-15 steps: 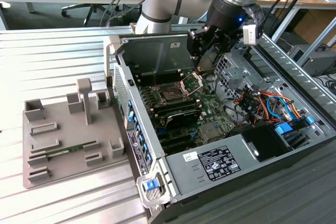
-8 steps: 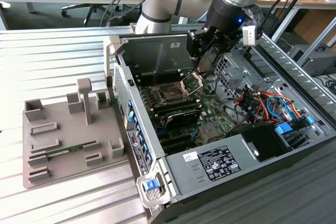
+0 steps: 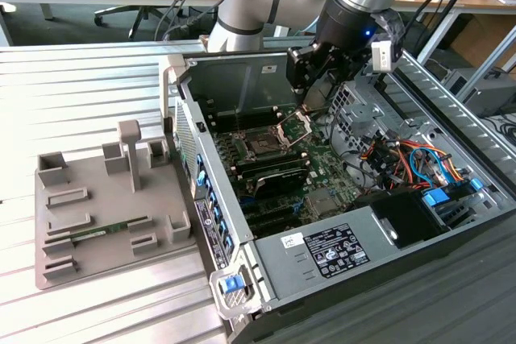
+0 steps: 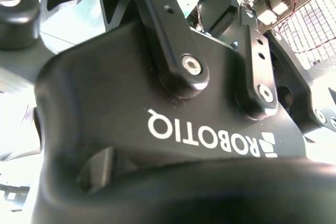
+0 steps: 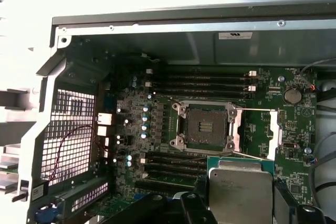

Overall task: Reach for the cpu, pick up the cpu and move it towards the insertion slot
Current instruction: 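Pick up the cpu and move it towards the insertion slot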

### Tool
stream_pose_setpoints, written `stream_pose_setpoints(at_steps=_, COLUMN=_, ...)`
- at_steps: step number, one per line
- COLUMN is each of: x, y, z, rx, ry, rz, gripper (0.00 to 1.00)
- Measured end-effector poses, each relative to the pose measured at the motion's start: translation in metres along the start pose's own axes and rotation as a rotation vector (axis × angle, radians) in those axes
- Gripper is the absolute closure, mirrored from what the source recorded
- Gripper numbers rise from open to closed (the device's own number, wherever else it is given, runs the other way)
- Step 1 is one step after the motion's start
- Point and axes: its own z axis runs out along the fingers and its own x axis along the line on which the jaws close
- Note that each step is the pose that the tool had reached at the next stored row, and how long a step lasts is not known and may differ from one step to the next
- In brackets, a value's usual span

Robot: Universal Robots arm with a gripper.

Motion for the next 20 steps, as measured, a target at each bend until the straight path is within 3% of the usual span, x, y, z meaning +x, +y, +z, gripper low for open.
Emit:
stream_pose_setpoints(at_steps=10, x=-0.0001, y=0.0018, z=0.0077, rx=0.0001, ry=0.0, rz=0.0, gripper=0.45)
stream_pose_setpoints(at_steps=17, x=-0.0012, y=0.0179, z=0.0108, rx=0.0001, ry=0.0, rz=0.0, gripper=0.45)
stream_pose_setpoints(at_steps=20, x=-0.0014, y=0.0181, z=0.0109, rx=0.0001, ry=0.0, rz=0.0, gripper=0.45)
